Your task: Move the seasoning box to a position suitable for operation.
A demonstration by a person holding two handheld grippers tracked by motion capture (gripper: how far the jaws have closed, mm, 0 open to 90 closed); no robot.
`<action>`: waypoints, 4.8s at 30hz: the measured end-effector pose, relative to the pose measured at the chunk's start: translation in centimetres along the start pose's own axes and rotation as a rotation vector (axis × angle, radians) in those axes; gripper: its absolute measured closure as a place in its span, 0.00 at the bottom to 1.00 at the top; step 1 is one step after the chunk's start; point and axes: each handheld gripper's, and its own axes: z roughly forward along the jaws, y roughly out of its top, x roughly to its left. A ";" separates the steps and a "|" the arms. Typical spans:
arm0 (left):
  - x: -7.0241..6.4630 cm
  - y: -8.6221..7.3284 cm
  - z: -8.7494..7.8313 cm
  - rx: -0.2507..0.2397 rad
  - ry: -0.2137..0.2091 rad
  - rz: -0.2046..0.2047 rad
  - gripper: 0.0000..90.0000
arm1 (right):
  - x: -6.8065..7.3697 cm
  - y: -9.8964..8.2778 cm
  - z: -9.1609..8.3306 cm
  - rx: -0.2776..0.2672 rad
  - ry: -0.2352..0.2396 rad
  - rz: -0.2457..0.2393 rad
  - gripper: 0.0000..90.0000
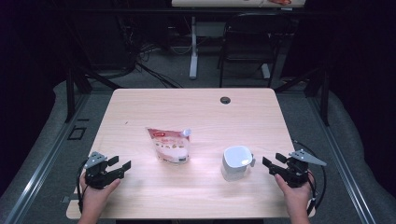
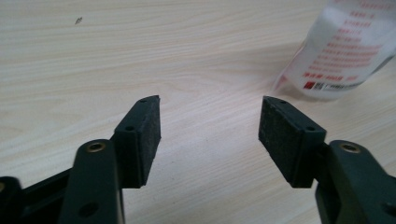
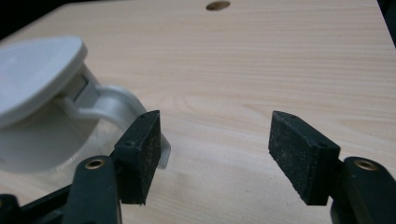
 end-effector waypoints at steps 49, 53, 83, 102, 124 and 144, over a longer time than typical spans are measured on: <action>-0.2 -0.9 -0.6 0.021 -0.074 0.035 0.57 | 5.1 -0.8 2.5 0.038 -0.022 -0.325 0.87; -0.3 -0.9 -0.5 0.019 -0.080 0.032 0.57 | 5.3 -0.8 2.5 0.036 -0.015 -0.331 0.93; -0.6 -0.6 -0.3 0.021 -0.098 0.038 0.57 | 7.4 -1.5 0.9 0.094 0.041 -0.335 0.93; -0.4 -0.8 -0.6 0.022 -0.090 0.021 0.57 | 7.6 -1.9 0.0 0.102 0.100 -0.310 0.92; -0.3 -0.9 -0.8 0.035 -0.086 0.026 0.57 | 8.3 -2.2 -1.4 0.092 0.128 -0.326 0.80; -0.5 -0.9 -0.7 0.042 -0.101 0.030 0.57 | 6.5 -1.0 -2.2 0.030 0.106 -0.232 0.70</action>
